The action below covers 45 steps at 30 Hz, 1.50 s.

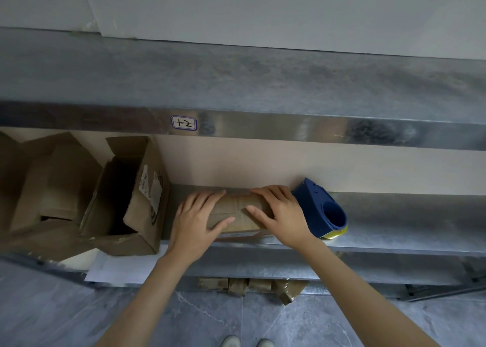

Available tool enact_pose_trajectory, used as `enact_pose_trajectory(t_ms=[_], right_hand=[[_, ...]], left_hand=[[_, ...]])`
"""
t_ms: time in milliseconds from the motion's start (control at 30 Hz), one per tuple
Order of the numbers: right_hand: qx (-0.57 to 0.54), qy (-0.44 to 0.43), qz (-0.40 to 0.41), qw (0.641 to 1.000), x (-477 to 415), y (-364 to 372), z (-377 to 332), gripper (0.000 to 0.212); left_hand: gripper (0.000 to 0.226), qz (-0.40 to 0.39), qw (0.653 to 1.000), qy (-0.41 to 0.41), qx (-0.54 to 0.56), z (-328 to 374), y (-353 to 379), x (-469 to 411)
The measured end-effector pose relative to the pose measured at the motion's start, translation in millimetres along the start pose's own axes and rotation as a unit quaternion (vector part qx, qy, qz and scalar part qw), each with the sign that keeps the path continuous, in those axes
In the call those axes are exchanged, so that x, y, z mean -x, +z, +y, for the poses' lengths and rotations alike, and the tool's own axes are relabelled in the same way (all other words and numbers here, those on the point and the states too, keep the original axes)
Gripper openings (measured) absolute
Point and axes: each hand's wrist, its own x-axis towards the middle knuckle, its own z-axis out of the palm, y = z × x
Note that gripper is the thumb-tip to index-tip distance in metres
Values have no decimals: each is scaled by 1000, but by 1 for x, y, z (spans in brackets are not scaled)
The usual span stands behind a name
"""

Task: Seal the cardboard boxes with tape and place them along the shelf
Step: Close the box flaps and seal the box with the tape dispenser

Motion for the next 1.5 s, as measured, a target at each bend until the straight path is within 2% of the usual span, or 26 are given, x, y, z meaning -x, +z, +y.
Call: enact_pose_trajectory(t_ms=[167, 333, 500, 767, 933, 1033, 1200, 1400, 1500], right_hand=[[-10, 20, 23, 1000, -4, 4, 0, 57], [-43, 41, -4, 998, -13, 3, 2, 52], [-63, 54, -28, 996, -18, 1, 3, 47], [-152, 75, -45, 984, -6, -12, 11, 44], [-255, 110, -36, 960, 7, -15, 11, 45], [-276, 110, -35, 954, 14, -14, 9, 48], [-278, 118, -27, 953, 17, -13, 4, 49], [-260, 118, -28, 958, 13, -10, -3, 49], [-258, 117, -38, 958, 11, -10, -5, 49]], left_hand=[[78, -31, 999, -32, -17, 4, -4, -5], [93, -68, 997, -28, 37, -6, -7, -11], [94, -48, 992, -45, 106, -5, -9, -15], [91, 18, 976, -112, 187, -6, -3, -15], [76, 43, 972, -128, 194, -7, 1, -29], [70, 34, 972, -132, 190, -9, 3, -35], [71, -2, 965, -158, 212, -10, 3, -38], [67, -48, 929, -209, 301, -6, 3, -41], [64, -61, 920, -228, 312, -6, 4, -40]])
